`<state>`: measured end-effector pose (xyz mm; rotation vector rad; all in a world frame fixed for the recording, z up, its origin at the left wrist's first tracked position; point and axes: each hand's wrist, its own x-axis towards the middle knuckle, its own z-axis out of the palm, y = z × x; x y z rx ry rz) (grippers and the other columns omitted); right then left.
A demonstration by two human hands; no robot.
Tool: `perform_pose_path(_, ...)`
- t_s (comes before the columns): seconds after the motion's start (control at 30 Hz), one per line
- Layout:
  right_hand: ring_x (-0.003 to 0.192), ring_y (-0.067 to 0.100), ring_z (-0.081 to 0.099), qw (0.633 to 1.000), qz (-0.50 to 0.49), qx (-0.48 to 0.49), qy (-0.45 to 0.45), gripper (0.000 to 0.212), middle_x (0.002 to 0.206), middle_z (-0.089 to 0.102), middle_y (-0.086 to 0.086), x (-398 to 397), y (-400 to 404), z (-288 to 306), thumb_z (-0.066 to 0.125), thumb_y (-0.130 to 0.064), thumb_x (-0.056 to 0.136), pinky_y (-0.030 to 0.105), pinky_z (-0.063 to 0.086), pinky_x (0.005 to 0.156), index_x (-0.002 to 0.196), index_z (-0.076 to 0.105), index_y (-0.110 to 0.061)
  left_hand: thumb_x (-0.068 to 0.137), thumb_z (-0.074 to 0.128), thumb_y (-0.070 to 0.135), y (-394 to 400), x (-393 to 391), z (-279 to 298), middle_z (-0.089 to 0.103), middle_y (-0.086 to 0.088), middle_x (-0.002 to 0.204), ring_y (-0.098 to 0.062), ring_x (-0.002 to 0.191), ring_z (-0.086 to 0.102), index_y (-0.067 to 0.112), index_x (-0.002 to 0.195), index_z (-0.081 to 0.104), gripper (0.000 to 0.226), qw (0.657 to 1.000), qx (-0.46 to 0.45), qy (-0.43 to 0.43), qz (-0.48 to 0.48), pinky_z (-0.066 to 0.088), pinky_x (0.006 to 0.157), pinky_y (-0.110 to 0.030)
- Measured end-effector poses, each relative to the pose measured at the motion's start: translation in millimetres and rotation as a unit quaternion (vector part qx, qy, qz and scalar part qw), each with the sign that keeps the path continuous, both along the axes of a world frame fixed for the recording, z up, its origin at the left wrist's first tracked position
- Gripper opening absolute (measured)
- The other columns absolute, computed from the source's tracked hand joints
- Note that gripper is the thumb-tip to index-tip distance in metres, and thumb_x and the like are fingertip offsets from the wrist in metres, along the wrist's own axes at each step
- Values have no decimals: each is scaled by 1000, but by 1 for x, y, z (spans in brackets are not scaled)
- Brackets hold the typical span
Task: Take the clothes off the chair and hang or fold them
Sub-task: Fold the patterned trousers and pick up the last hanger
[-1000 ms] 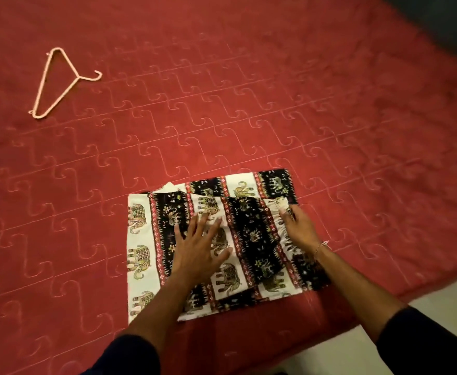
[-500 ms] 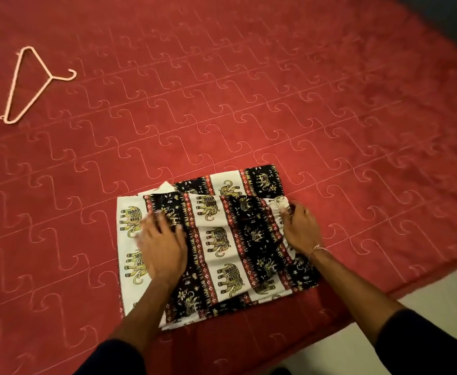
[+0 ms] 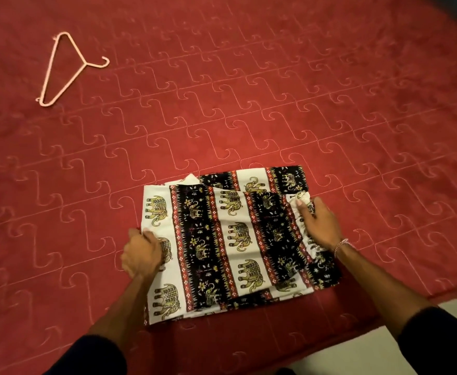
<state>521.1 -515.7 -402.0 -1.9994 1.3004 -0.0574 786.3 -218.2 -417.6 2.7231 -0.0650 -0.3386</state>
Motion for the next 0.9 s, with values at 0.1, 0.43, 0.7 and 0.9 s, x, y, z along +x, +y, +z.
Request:
perform_pose_path(0.1,49,14,46,999,-32,-32,-7,46,63,44,-5,8,8,-4,40,-50,102,13,34,37,117,45,-7,108,33,30,13,5,4,51,-4,63,-24,55,54,3,107,47,31,994,-93,-32,-42,41,52,-29)
perform_pose_path(0.43,41,8,34,998,3,-28,-55,32,59,39,-8,78,65,-7,42,-45,103,18,34,36,110,41,-14,108,34,28,88,62,4,49,-4,63,-20,48,46,5,98,45,27,988,-133,-72,-9,35,46,-23)
perform_pose_path(0.7,54,11,41,996,49,-7,-70,42,74,44,-4,167,139,-8,42,-45,103,21,40,44,120,42,-7,108,35,26,178,127,4,47,-3,62,-20,50,45,5,98,44,25,991,-99,-83,37,32,48,-24)
perform_pose_path(0.9,60,17,60,995,30,81,-47,55,80,67,3,206,196,-8,52,-66,90,35,57,53,117,50,-18,108,36,30,254,166,2,56,-12,70,-28,56,55,6,101,45,26,993,-91,-64,45,43,49,-31)
